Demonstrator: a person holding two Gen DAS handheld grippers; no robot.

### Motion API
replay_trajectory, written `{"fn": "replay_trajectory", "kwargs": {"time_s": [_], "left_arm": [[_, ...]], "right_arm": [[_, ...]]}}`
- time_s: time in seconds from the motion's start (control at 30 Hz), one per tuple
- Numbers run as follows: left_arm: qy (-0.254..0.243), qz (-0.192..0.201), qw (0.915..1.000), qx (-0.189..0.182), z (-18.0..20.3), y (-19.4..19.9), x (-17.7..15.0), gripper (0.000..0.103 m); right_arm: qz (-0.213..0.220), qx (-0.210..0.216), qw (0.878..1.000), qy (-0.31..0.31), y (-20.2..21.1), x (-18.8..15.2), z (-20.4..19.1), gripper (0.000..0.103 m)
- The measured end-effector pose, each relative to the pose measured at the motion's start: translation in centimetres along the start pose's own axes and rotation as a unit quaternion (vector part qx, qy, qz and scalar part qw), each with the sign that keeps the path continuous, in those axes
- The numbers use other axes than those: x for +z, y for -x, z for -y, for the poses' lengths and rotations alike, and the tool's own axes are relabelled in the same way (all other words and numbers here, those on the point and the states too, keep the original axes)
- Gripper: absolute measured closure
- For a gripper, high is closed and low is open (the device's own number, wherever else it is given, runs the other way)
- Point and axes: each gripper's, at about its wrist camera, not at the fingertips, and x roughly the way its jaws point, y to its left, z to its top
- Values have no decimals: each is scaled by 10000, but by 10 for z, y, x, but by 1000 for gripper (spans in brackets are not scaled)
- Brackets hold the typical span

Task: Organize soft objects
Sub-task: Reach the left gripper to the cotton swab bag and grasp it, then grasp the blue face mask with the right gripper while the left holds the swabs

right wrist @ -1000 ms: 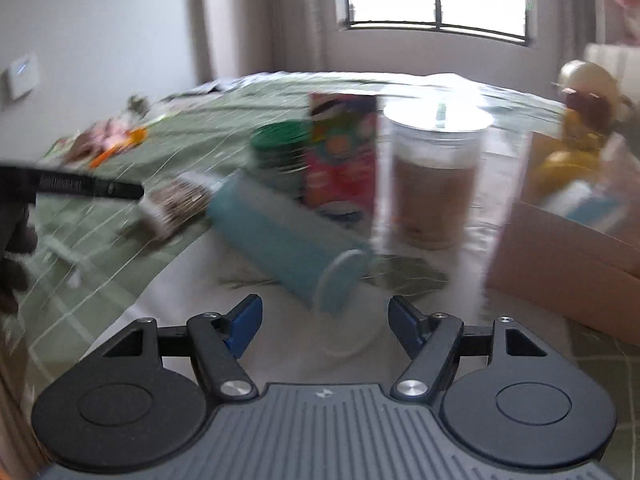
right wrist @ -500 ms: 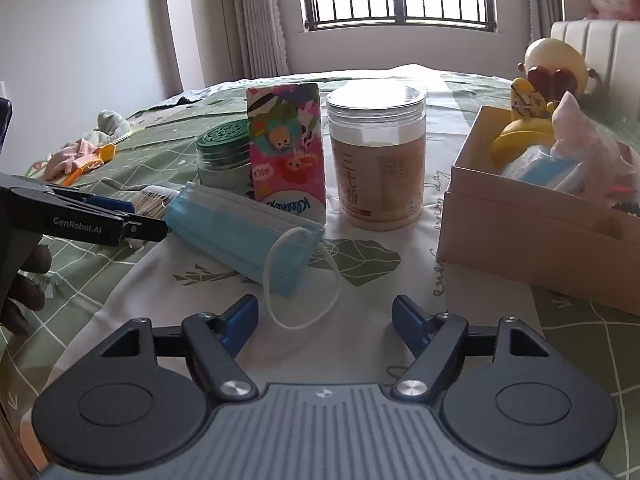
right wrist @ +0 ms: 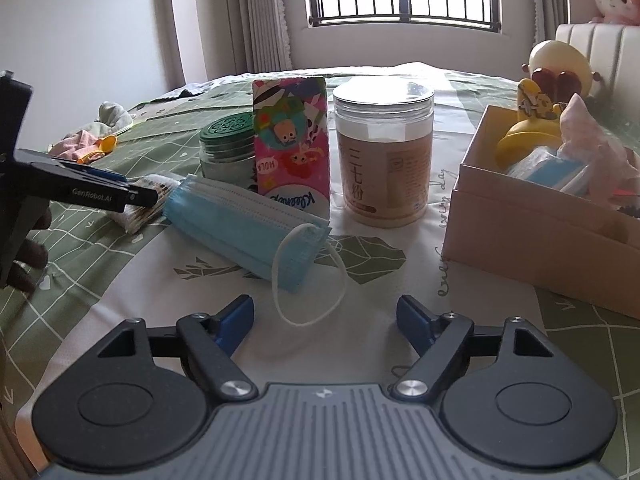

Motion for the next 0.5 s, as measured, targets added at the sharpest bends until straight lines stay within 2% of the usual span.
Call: {"fn": "replay_trajectory", "kwargs": {"time_s": [0.1,0.17,0.2,0.27,0.37,0.43,0.5], "left_arm": [[324,-86,9983,-485,-15,-6,-1,28],[370,-133,9956,-850,-21,-9,-3,18],[342,-113,9947,-962,-22,-9,-4,17],[317,-80,9947,-973,-23,-8,-4,18],[347,-108,9972,-652,-23,-10,-3,19],[533,-209,9967,-577,-27,-17,-3,18],[804,-344,9940,-661,-35,-25,-4,18]], "right_arm": [[-25,25,10000,35,-2,0,0,20],[-36,27,10000,63,-2,0,-1,19],[-41,28,10000,77,-2,0,-1,18],[-72,51,9999,121,-3,0,-1,16],[-203,196,9995,169,-6,2,0,8],[-408,394,9982,198,-9,5,1,0],[-555,407,9971,334,-11,7,-1,0]]}}
